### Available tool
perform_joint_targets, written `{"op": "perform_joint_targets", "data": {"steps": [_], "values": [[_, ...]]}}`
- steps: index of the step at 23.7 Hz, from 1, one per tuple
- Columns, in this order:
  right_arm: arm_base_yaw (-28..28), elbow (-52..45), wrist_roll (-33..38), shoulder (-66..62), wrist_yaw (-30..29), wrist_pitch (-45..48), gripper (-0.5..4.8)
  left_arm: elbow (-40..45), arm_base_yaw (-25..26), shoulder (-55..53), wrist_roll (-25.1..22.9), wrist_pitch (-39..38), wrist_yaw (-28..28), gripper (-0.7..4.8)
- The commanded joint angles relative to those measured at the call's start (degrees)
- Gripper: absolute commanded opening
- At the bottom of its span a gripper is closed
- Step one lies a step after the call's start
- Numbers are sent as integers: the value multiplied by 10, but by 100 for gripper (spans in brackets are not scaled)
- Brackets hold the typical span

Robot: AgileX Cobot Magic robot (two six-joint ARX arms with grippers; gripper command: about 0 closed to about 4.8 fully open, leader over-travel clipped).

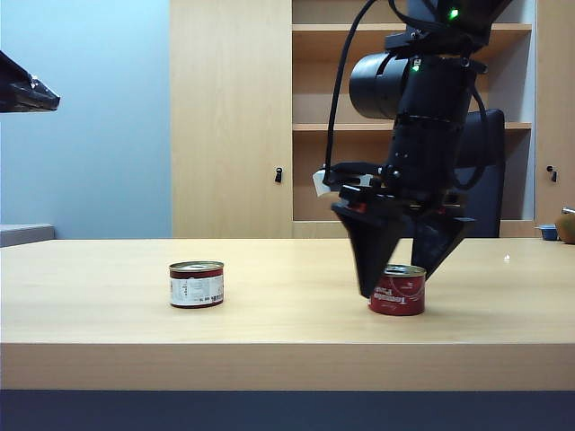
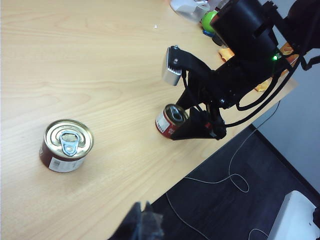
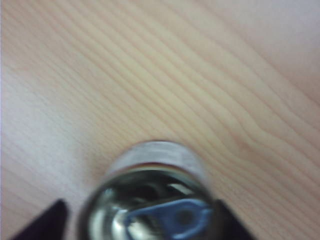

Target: Stack a can of tomatoes on the right onto the can of tomatoes on the left.

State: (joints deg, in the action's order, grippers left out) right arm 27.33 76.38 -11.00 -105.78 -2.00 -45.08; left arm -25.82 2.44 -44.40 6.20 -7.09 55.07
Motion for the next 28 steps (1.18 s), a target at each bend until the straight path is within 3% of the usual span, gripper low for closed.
{"op": "perform_joint_targets", "data": {"steps": [1,5,13,16,21,28], "values": [[1,3,0,4,-5,0,330,-4,0,2,-2,3,5,-4],[2,12,0,4,-5,-9,274,-4,0,2,-2,4,4,-4],[38,129,1,-1,-10,11,274,-4,0,2,-2,31,-5,-4],[76,184,0,-43,-17,38,274,-11,0,2,-2,41,-58,-4],[119,240,0,-103,-18,39,274,-17,10,2,-12,40,-90,-4],[146,250,0,-117,-22,90,274,-17,49,2,-35,33,-90,-4]]}}
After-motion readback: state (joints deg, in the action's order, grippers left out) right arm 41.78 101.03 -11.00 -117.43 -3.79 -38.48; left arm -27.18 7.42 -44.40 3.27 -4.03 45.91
